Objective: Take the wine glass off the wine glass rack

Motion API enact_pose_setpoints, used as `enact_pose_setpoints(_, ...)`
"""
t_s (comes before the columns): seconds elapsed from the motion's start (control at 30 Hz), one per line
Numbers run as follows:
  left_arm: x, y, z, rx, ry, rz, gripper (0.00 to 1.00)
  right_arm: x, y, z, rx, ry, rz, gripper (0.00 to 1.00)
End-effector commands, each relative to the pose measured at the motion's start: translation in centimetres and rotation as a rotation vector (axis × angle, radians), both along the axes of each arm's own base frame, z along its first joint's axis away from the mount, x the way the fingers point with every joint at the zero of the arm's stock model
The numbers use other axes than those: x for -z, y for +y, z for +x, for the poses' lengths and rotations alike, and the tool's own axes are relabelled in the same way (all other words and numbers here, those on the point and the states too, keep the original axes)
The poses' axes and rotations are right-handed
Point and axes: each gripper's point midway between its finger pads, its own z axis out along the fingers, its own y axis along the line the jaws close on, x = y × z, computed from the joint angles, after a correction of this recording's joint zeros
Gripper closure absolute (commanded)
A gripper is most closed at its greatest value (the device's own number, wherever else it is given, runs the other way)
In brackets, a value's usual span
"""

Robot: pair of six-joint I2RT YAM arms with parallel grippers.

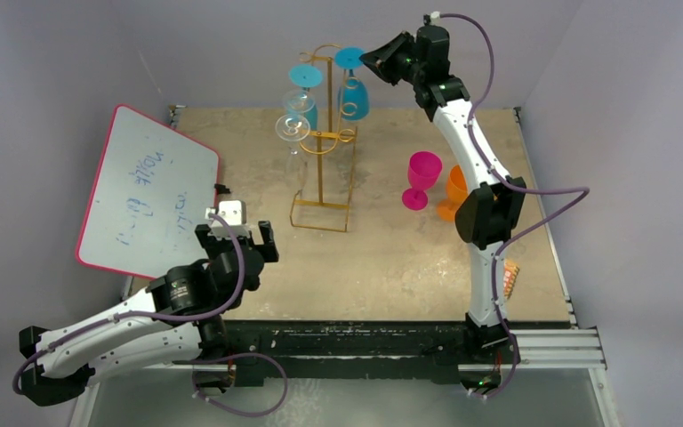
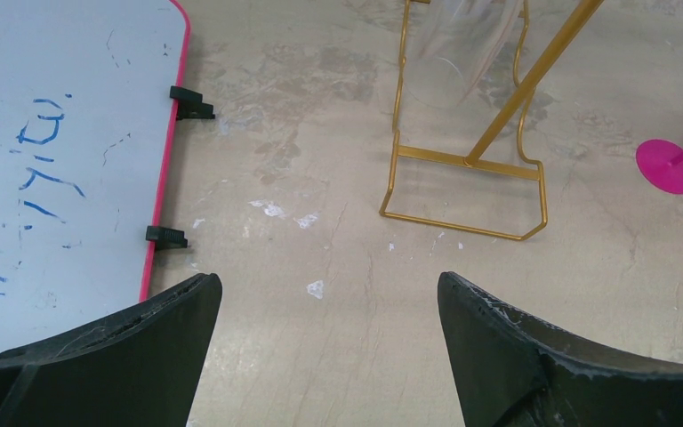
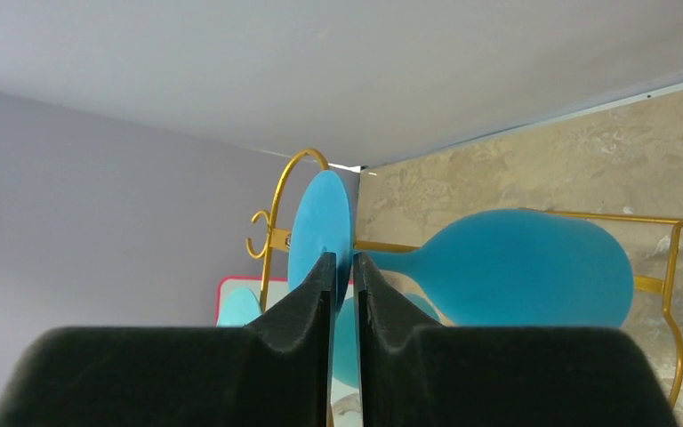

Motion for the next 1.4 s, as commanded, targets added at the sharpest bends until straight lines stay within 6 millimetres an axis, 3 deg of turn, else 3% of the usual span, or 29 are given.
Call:
enact_pose_setpoints(0.0, -1.3, -0.3, 0.3, -0.003, -0.027, -0.045, 0.08, -2.6, 0.1, -0.8, -0.010, -0.054, 0.009, 0.91)
enact_pose_setpoints(0.07, -1.3, -0.3, 0.3, -0.003, -0.028, -0.046, 0.08, -2.7, -0.1, -0.9, 0.001, -0.058, 0.002, 0.97)
enact_pose_setpoints(0.13, -1.3, -0.3, 0.2, -0.002, -0.027, -0.047, 0.08, -2.8, -0.3, -0.9, 0.010, -0.063, -0.006, 0.95)
enact_pose_setpoints(0.17, -1.3, -0.3, 0.2, -0.002, -0.027, -0.045, 0.08, -2.9, -0.4, -1.0, 0.012, -0.066, -0.010, 1.00)
enact_pose_setpoints(0.7, -1.3, -0.5, 0.2, 0.008, -0.020, -0.045, 0.07, -5.7, -1.5, -1.8, 0.047, -0.134, -0.049, 1.00)
enact_pose_setpoints(1.03, -1.2, -0.6, 0.2, 0.008, -0.015, -0.040, 0.07, -3.4, 0.1, -1.5, -0.032, -0.085, -0.011, 0.73)
enact_pose_setpoints(1.37, -1.1, -0.6, 0.2, 0.008, -0.014, -0.039, 0.07, -3.4, 0.7, -1.1, -0.046, -0.087, 0.013, 0.75)
